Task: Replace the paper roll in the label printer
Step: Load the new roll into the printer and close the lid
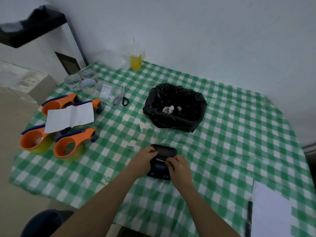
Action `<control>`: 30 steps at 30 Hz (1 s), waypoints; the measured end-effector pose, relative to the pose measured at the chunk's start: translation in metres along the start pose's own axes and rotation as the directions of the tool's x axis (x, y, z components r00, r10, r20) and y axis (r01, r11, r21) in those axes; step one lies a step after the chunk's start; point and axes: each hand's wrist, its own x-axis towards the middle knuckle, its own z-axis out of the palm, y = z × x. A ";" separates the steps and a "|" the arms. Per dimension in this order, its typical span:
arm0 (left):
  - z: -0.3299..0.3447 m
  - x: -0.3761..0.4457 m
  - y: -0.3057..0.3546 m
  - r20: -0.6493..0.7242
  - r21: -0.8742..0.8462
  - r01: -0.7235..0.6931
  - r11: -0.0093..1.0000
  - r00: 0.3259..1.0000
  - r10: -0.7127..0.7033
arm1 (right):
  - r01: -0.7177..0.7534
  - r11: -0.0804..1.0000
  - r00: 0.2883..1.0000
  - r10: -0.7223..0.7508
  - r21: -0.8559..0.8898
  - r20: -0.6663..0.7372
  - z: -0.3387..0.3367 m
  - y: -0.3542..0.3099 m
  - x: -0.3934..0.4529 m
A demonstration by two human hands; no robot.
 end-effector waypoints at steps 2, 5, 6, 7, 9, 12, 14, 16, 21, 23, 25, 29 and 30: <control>0.001 -0.001 0.000 0.012 0.025 -0.002 1.000 1.000 0.002 | -0.039 0.999 0.999 0.039 0.023 0.030 -0.003 -0.003 0.001; 0.003 -0.002 0.000 0.023 0.067 -0.007 0.998 1.000 0.006 | -0.083 0.995 0.994 0.078 0.064 0.070 -0.008 -0.006 0.004; 0.004 -0.002 0.000 0.024 0.078 -0.007 0.997 1.000 0.006 | -0.108 0.990 0.991 0.100 0.093 0.086 -0.010 -0.007 0.005; 0.004 -0.001 -0.001 0.026 0.088 -0.006 0.996 1.000 0.004 | -0.151 0.979 0.986 0.139 0.139 0.097 -0.011 -0.007 0.005; 0.003 0.000 -0.001 0.039 0.096 0.004 0.995 0.999 -0.008 | -0.290 0.922 0.957 0.272 0.256 0.102 -0.016 -0.006 0.008; -0.003 0.004 0.002 0.058 0.091 0.025 0.996 0.998 -0.030 | -0.467 0.817 0.884 0.441 0.338 0.157 -0.025 0.000 0.014; -0.006 0.008 0.004 0.043 0.072 0.050 0.996 0.998 -0.053 | -0.524 0.791 0.851 0.473 0.316 0.228 -0.030 0.004 0.021; -0.008 0.011 0.006 0.010 0.039 0.088 0.995 0.996 -0.089 | -0.551 0.796 0.828 0.482 0.251 0.288 -0.031 0.006 0.028; -0.016 0.020 0.009 -0.023 -0.013 0.155 0.988 0.988 -0.155 | -0.580 0.788 0.803 0.508 0.208 0.313 -0.032 0.004 0.039; -0.019 0.026 0.010 0.014 -0.017 0.188 0.982 0.982 -0.188 | -0.578 0.785 0.806 0.505 0.224 0.311 -0.034 0.005 0.038; -0.022 0.032 0.010 0.062 -0.026 0.219 0.975 0.974 -0.217 | -0.583 0.781 0.803 0.511 0.224 0.307 -0.035 0.008 0.035; -0.029 0.042 0.011 0.121 0.005 0.280 0.960 0.953 -0.278 | -0.609 0.758 0.787 0.542 0.235 0.294 -0.033 0.014 0.032; -0.031 0.044 0.011 0.133 0.049 0.287 0.957 0.947 -0.291 | -0.613 0.754 0.784 0.545 0.236 0.297 -0.033 0.014 0.032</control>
